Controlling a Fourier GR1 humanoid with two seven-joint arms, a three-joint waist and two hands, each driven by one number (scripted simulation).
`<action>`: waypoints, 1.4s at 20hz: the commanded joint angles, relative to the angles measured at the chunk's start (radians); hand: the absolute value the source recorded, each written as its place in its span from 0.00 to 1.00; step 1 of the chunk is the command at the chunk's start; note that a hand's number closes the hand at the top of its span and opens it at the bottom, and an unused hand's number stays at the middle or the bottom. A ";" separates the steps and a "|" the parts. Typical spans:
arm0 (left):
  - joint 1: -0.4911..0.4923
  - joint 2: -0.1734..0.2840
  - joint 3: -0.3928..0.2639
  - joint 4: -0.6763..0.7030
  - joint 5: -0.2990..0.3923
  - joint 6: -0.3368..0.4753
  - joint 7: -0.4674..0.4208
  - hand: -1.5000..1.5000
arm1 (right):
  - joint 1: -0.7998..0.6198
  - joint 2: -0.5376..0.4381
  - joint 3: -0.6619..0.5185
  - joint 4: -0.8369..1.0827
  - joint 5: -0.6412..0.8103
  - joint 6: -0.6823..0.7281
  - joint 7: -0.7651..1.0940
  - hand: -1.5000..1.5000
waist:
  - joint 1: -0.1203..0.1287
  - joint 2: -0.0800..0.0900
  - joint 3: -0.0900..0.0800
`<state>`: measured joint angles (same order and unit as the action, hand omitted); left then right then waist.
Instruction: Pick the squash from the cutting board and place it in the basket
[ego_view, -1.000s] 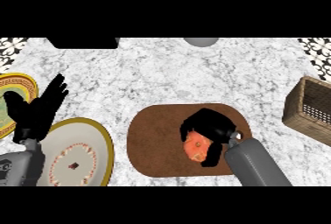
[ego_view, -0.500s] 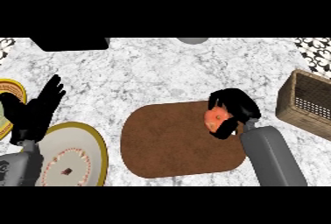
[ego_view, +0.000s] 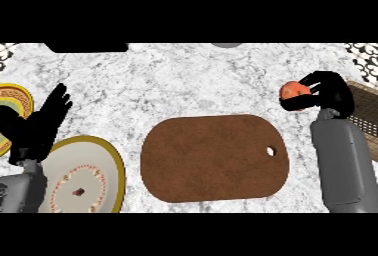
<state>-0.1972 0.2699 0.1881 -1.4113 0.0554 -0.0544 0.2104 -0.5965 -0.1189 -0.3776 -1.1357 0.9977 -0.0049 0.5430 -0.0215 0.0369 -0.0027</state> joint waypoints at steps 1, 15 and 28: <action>-0.020 -0.005 -0.011 -0.005 0.002 -0.007 -0.002 0.50 | -0.132 -0.013 -0.131 -0.013 0.042 -0.208 0.229 1.00 | 0.058 0.010 -0.001; -0.109 -0.042 -0.115 -0.019 -0.025 -0.044 0.028 0.50 | -0.495 -0.273 -0.192 0.178 0.613 -0.473 0.692 1.00 | 0.194 0.036 -0.007; -0.137 -0.053 -0.113 0.015 -0.025 -0.036 0.035 0.50 | -0.700 -0.452 -0.269 0.370 0.979 -0.374 0.826 1.00 | 0.191 0.034 -0.003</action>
<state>-0.3255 0.2213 0.0753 -1.4095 0.0332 -0.0966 0.2433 -1.2347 -0.5272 -0.6389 -0.8114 1.8841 -0.3823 1.1658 0.1753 0.0707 -0.0064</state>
